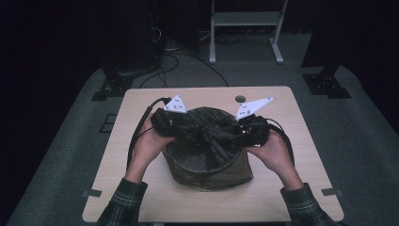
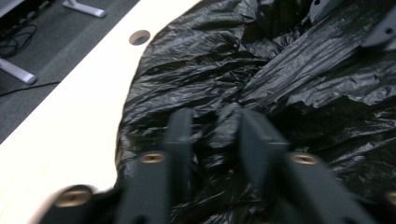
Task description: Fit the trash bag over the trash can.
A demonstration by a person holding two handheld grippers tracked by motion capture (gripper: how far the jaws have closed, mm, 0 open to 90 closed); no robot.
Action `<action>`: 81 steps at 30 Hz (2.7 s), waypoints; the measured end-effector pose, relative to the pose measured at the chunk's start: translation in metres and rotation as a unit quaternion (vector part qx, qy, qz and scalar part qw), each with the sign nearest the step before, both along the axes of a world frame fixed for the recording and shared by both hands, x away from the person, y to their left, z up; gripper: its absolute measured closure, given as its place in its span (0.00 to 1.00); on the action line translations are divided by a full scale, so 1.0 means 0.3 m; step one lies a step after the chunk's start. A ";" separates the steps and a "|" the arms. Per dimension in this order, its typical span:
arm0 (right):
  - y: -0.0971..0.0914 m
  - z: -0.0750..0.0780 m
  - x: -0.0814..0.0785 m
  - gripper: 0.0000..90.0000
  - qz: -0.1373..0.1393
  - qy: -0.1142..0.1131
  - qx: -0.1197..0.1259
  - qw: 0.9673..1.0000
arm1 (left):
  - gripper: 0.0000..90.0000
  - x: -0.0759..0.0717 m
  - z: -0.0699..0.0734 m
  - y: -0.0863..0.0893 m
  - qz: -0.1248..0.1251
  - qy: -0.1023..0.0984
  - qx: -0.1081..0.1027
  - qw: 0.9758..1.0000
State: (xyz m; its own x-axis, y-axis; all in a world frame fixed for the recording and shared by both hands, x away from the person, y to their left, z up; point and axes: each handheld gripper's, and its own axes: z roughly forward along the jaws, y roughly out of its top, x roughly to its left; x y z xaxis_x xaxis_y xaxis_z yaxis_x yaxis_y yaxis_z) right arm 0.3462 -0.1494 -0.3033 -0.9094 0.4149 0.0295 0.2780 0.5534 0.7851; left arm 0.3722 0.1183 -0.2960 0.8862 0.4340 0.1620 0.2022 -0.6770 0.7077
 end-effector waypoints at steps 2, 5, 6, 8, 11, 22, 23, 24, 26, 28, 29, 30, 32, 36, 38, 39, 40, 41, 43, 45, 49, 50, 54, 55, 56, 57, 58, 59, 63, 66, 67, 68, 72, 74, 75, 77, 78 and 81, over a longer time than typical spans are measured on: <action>0.002 -0.002 -0.002 0.90 0.007 0.000 -0.003 1.000 | 0.94 -0.001 0.005 0.005 0.003 -0.007 -0.001 1.000; 0.004 -0.005 -0.007 0.99 0.013 -0.001 -0.011 1.000 | 1.00 -0.006 0.011 0.017 0.003 -0.002 -0.015 1.000; 0.002 -0.005 -0.009 0.99 0.013 -0.001 -0.012 1.000 | 1.00 -0.008 0.012 0.023 0.005 -0.001 -0.017 1.000; -0.008 -0.003 -0.013 0.99 0.013 -0.005 -0.008 1.000 | 1.00 -0.012 0.018 0.043 0.007 0.003 -0.029 1.000; -0.034 0.003 -0.021 0.99 0.007 -0.007 0.005 1.000 | 1.00 -0.021 0.029 0.095 0.011 0.009 -0.051 0.999; -0.185 0.007 -0.043 0.99 -0.011 -0.021 0.057 0.998 | 1.00 -0.043 0.025 0.255 0.038 0.016 -0.106 0.993; -0.196 0.006 -0.045 0.99 -0.012 -0.023 0.063 0.998 | 1.00 -0.046 0.022 0.264 0.036 0.017 -0.115 0.993; -0.204 0.004 -0.047 0.96 -0.012 -0.023 0.069 0.997 | 1.00 -0.048 0.021 0.269 0.034 0.018 -0.121 0.992; -0.215 0.001 -0.048 0.91 -0.015 -0.025 0.075 0.997 | 0.95 -0.059 0.020 0.275 0.035 0.014 -0.127 0.991; -0.224 -0.002 -0.052 0.81 -0.015 -0.026 0.079 0.996 | 0.81 -0.070 0.018 0.283 0.033 0.015 -0.143 0.989; -0.229 -0.002 -0.056 0.78 -0.017 -0.029 0.083 0.996 | 0.75 -0.075 0.018 0.289 0.032 0.016 -0.148 0.988; -0.235 -0.001 -0.061 0.74 -0.018 -0.028 0.087 0.996 | 0.71 -0.081 0.018 0.293 0.029 0.020 -0.152 0.988; -0.245 -0.002 -0.073 0.64 -0.016 -0.031 0.095 0.995 | 0.61 -0.094 0.016 0.303 0.024 0.032 -0.159 0.986; -0.254 -0.010 -0.102 0.51 -0.019 -0.030 0.092 0.995 | 0.46 -0.118 0.001 0.301 0.010 0.046 -0.163 0.986; -0.256 -0.019 -0.111 0.43 -0.017 -0.024 0.093 0.995 | 0.39 -0.130 -0.015 0.296 0.001 0.052 -0.163 0.985; -0.255 -0.025 -0.115 0.40 -0.015 -0.021 0.091 0.996 | 0.34 -0.134 -0.024 0.294 0.000 0.054 -0.162 0.985; -0.254 -0.033 -0.117 0.38 -0.014 -0.016 0.088 0.996 | 0.29 -0.139 -0.033 0.292 0.002 0.055 -0.164 0.985; -0.252 -0.042 -0.118 0.37 -0.012 -0.012 0.085 0.996 | 0.25 -0.142 -0.043 0.290 -0.001 0.060 -0.162 0.985; -0.245 -0.063 -0.117 0.34 -0.012 -0.004 0.079 0.997 | 0.19 -0.145 -0.059 0.288 -0.009 0.069 -0.179 0.981; -0.234 -0.085 -0.113 0.31 -0.006 0.006 0.073 0.997 | 0.14 -0.148 -0.067 0.286 -0.016 0.075 -0.186 0.979; -0.220 -0.113 -0.110 0.28 0.008 0.017 0.068 0.997 | 0.08 -0.157 -0.073 0.287 -0.032 0.081 -0.194 0.977; -0.216 -0.118 -0.109 0.27 0.009 0.019 0.065 0.998 | 0.06 -0.159 -0.073 0.286 -0.036 0.083 -0.190 0.978; -0.193 -0.130 -0.106 0.21 0.013 0.027 0.047 0.998 | 0.00 -0.173 -0.081 0.271 -0.044 0.082 -0.162 0.982; -0.188 -0.131 -0.106 0.20 0.013 0.028 0.045 0.999 | 0.00 -0.175 -0.082 0.269 -0.044 0.078 -0.154 0.984; -0.185 -0.131 -0.106 0.19 0.013 0.028 0.044 0.999 | 0.00 -0.177 -0.080 0.270 -0.043 0.077 -0.155 0.984; -0.184 -0.130 -0.107 0.18 0.013 0.029 0.045 0.999 | 0.00 -0.179 -0.077 0.273 -0.045 0.076 -0.159 0.983; -0.184 -0.129 -0.107 0.17 0.012 0.030 0.046 0.998 | 0.00 -0.181 -0.072 0.277 -0.045 0.073 -0.163 0.983; -0.186 -0.127 -0.108 0.15 0.012 0.030 0.046 0.998 | 0.00 -0.182 -0.067 0.281 -0.043 0.069 -0.165 0.983; -0.203 -0.111 -0.109 0.12 0.009 0.025 0.057 0.998 | 0.00 -0.184 -0.044 0.293 -0.042 0.058 -0.169 0.983; -0.218 -0.095 -0.109 0.11 0.001 0.019 0.066 0.998 | 0.00 -0.189 -0.034 0.298 -0.040 0.048 -0.173 0.983; -0.224 -0.088 -0.109 0.10 -0.002 0.016 0.069 0.997 | 0.00 -0.192 -0.032 0.300 -0.037 0.044 -0.176 0.983; -0.229 -0.082 -0.110 0.09 -0.005 0.014 0.072 0.997 | 0.00 -0.194 -0.031 0.301 -0.036 0.042 -0.178 0.982; -0.246 -0.061 -0.112 0.05 -0.010 0.004 0.083 0.996 | 0.00 -0.207 -0.032 0.316 -0.032 0.027 -0.183 0.982; -0.251 -0.051 -0.112 0.01 -0.017 -0.002 0.088 0.996 | 0.00 -0.219 -0.035 0.326 -0.029 0.018 -0.182 0.983; -0.254 -0.045 -0.111 0.01 -0.021 -0.007 0.092 0.996 | 0.00 -0.224 -0.037 0.330 -0.028 0.017 -0.182 0.983; -0.257 -0.037 -0.108 0.00 -0.026 -0.011 0.098 0.995 | 0.00 -0.241 -0.041 0.346 -0.023 0.008 -0.182 0.983; -0.258 -0.032 -0.105 0.00 -0.027 -0.015 0.102 0.994 | 0.00 -0.247 -0.043 0.351 -0.023 0.006 -0.182 0.983; -0.256 -0.022 -0.099 0.00 -0.027 -0.021 0.108 0.994 | 0.00 -0.267 -0.057 0.373 -0.016 0.001 -0.183 0.983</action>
State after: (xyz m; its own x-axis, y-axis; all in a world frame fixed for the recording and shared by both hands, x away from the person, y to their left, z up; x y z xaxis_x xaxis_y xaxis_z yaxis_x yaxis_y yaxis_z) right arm 0.3165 -0.2263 -0.3100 -0.8882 0.4513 0.0864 0.2676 0.3554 0.8956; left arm 0.2921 0.2303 -0.3131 0.9008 0.4342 -0.0016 0.1867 -0.3840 0.9043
